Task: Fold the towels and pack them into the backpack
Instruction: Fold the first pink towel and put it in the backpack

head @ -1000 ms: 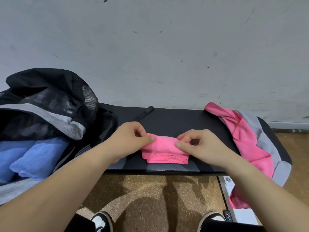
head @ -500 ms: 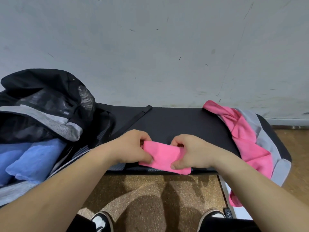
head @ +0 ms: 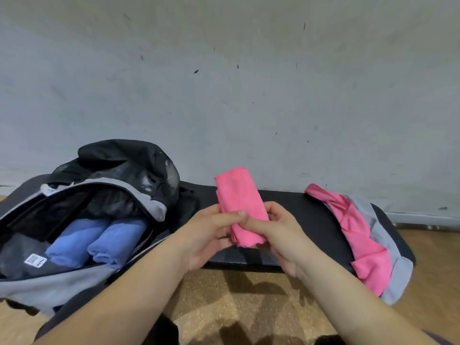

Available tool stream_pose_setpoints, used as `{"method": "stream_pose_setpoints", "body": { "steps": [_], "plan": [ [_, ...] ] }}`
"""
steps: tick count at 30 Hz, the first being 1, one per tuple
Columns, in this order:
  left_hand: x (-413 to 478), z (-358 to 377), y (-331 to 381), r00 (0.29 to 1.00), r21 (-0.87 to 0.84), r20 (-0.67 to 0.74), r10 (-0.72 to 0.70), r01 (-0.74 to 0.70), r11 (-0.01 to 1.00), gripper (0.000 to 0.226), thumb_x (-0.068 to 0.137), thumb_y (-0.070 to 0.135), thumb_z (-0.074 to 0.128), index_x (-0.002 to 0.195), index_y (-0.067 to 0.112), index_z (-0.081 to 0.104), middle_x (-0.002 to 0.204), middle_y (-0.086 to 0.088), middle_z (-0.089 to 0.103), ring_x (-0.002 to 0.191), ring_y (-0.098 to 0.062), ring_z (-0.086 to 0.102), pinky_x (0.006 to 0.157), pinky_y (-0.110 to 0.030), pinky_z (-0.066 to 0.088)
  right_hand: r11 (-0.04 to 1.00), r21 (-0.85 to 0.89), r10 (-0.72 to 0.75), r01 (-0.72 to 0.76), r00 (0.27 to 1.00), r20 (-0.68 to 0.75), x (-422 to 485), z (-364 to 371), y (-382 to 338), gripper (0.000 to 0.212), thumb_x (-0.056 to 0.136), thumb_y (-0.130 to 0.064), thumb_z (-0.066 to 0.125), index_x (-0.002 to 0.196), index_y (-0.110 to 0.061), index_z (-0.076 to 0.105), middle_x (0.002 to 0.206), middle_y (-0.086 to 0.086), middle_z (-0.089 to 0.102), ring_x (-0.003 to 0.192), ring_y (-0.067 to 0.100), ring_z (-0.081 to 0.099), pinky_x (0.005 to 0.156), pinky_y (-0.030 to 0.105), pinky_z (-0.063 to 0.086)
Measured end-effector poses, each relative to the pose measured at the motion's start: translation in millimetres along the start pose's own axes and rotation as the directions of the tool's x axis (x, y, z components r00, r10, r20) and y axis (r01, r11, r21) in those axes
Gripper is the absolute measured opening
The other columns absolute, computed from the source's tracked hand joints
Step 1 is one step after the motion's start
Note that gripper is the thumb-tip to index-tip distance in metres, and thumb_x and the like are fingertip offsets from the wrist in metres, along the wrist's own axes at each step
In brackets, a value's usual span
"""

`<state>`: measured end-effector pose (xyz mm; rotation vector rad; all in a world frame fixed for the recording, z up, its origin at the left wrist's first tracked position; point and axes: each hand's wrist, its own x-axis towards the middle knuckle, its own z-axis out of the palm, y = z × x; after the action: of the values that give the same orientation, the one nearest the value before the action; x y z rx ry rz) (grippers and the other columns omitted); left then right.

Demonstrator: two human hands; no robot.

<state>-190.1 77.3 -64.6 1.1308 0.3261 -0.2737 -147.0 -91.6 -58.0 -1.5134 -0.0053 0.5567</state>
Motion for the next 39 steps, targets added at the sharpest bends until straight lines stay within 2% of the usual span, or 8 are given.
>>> {"method": "stream_pose_setpoints", "body": {
  "steps": [5, 9, 13, 17, 21, 27, 33, 39],
  "plan": [
    [-49, -30, 10, 0.992, 0.01, -0.105, 0.075, -0.075, 0.997, 0.024, 0.098, 0.01, 0.068, 0.119, -0.002, 0.064, 0.089, -0.013, 0.08, 0.081, -0.024, 0.079, 0.104, -0.054, 0.054, 0.994, -0.11, 0.008, -0.006, 1.0, 0.016, -22, 49, -5, 0.05, 0.076, -0.024, 0.093, 0.111, -0.006, 0.062, 0.098, 0.011, 0.08, 0.074, 0.022, 0.078, 0.066, 0.035, 0.061],
    [-89, -72, 18, 0.954, 0.082, -0.261, 0.147, -0.13, 0.988, 0.023, 0.101, 0.015, 0.066, 0.122, 0.007, 0.068, 0.11, -0.015, 0.079, 0.09, -0.025, 0.079, 0.077, -0.04, 0.063, 0.904, -0.395, -0.177, 0.161, 0.984, -0.006, -29, 96, -1, 0.045, 0.081, -0.036, 0.087, 0.115, -0.022, 0.062, 0.107, 0.003, 0.072, 0.093, 0.018, 0.073, 0.087, 0.038, 0.062],
    [-126, -131, 12, 0.859, 0.053, -0.493, 0.14, -0.131, 0.99, 0.016, 0.1, 0.018, 0.068, 0.113, 0.012, 0.072, 0.111, -0.016, 0.078, 0.084, -0.023, 0.074, 0.071, -0.04, 0.064, 0.578, -0.617, -0.514, 0.533, 0.826, 0.232, -34, 147, -2, 0.022, 0.093, -0.021, 0.066, 0.111, -0.032, 0.061, 0.108, -0.016, 0.061, 0.094, 0.005, 0.061, 0.083, 0.028, 0.054],
    [-148, -184, 18, 0.77, 0.037, -0.631, 0.092, -0.088, 0.995, 0.016, 0.099, 0.02, 0.069, 0.11, 0.01, 0.073, 0.1, -0.018, 0.074, 0.081, -0.027, 0.068, 0.058, -0.032, 0.061, 0.169, -0.624, -0.496, 0.763, 0.613, 0.615, -22, 206, -1, 0.04, 0.089, -0.008, 0.051, 0.124, -0.024, 0.061, 0.129, -0.012, 0.059, 0.121, 0.008, 0.054, 0.099, 0.03, 0.05],
    [-160, -225, 32, 0.709, 0.218, -0.686, 0.164, -0.015, 0.976, 0.01, 0.091, 0.02, 0.072, 0.094, 0.014, 0.079, 0.099, -0.016, 0.079, 0.079, -0.027, 0.071, 0.068, -0.035, 0.056, -0.036, -0.617, -0.3, 0.786, 0.58, 0.757, 7, 254, -12, 0.059, 0.088, -0.005, 0.051, 0.146, -0.017, 0.054, 0.162, -0.001, 0.043, 0.153, 0.016, 0.034, 0.121, 0.033, 0.034],
    [-173, -265, 43, 0.663, 0.283, -0.727, 0.176, 0.056, 0.957, 0.011, 0.087, 0.019, 0.07, 0.079, 0.013, 0.075, 0.081, -0.012, 0.065, 0.059, -0.021, 0.061, 0.041, -0.021, 0.042, -0.4, -0.587, -0.234, 0.704, 0.54, 0.808, 72, 295, -3, 0.071, 0.082, -0.02, 0.071, 0.149, -0.011, 0.048, 0.167, 0.017, 0.031, 0.156, 0.038, 0.024, 0.12, 0.056, 0.034],
    [-170, -310, 57, 0.575, 0.362, -0.774, 0.263, 0.062, 0.93, 0.013, 0.086, 0.018, 0.074, 0.096, 0.01, 0.072, 0.096, -0.009, 0.071, 0.08, -0.023, 0.064, 0.055, -0.03, 0.05, -0.273, -0.768, -0.086, 0.58, 0.78, 0.62, 113, 320, 9, 0.068, 0.096, -0.051, 0.058, 0.154, -0.022, 0.037, 0.174, 0.008, -0.003, 0.161, 0.032, -0.005, 0.121, 0.067, 0.021],
    [-177, -342, 62, 0.701, 0.436, -0.681, 0.21, 0.159, 0.886, 0.012, 0.083, 0.015, 0.079, 0.087, 0.006, 0.071, 0.079, -0.005, 0.071, 0.065, -0.016, 0.065, 0.049, -0.028, 0.047, -0.124, -0.798, -0.177, 0.589, 0.779, 0.602, 141, 326, 19, 0.064, 0.086, -0.059, 0.069, 0.137, -0.024, 0.056, 0.162, 0.008, 0.026, 0.152, 0.028, 0.023, 0.112, 0.056, 0.041]
  ]
}}
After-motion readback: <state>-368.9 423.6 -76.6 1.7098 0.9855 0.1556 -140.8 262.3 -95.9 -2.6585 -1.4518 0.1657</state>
